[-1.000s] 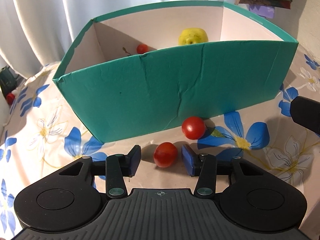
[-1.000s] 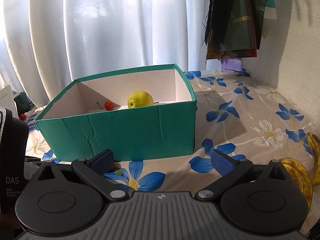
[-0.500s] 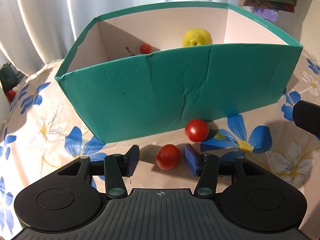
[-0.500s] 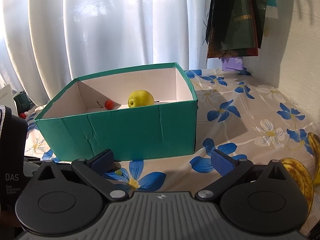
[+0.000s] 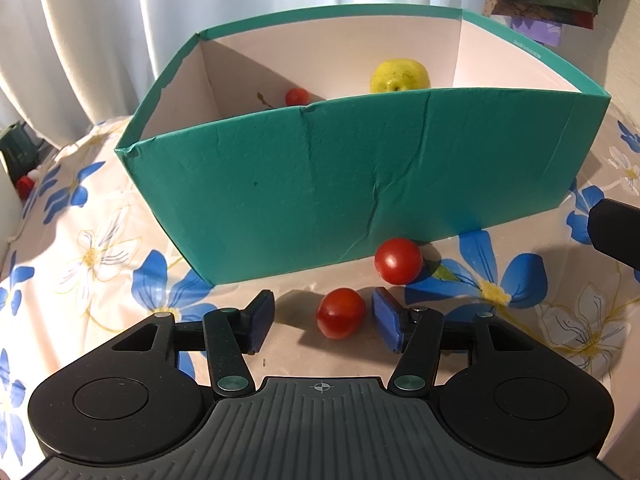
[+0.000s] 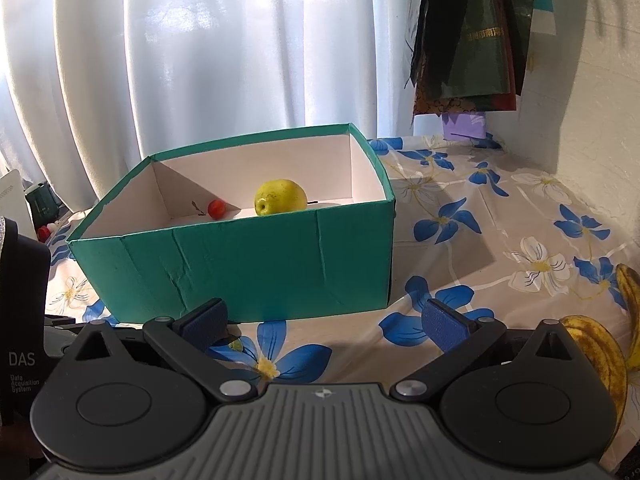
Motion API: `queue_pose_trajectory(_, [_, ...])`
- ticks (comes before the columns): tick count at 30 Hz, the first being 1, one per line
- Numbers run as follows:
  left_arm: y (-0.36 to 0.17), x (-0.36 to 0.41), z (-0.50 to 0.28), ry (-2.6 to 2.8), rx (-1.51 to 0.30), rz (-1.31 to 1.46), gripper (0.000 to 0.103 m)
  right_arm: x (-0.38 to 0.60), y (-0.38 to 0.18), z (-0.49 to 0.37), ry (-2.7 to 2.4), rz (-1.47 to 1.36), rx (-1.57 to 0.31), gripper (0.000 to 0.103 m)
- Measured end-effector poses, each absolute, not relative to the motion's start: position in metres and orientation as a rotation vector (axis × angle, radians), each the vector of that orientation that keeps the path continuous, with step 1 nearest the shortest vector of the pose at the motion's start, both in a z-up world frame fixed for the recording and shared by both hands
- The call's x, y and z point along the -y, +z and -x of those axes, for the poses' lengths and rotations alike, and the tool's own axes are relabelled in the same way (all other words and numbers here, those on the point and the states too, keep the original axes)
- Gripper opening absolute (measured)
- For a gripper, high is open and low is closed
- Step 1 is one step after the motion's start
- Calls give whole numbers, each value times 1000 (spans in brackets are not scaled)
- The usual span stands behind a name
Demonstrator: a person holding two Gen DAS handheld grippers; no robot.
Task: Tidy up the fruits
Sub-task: 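Close the left tool on a red cherry tomato on the table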
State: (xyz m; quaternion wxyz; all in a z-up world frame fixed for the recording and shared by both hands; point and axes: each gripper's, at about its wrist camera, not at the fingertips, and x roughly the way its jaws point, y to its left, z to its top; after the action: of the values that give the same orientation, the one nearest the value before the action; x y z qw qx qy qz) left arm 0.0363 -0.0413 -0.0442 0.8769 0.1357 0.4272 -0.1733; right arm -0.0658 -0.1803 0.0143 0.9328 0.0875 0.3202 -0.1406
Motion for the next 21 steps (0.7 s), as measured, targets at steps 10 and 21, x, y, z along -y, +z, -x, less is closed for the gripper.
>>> queue_pose_trajectory(10, [-43,42,-38,-382,-909,-261,47,179,14,63,-281,-172,-653,103])
queue_pose_trajectory(21, [-42,45,-38,-412,-926,-246,29,179,15,63,-280,-169,-652,103])
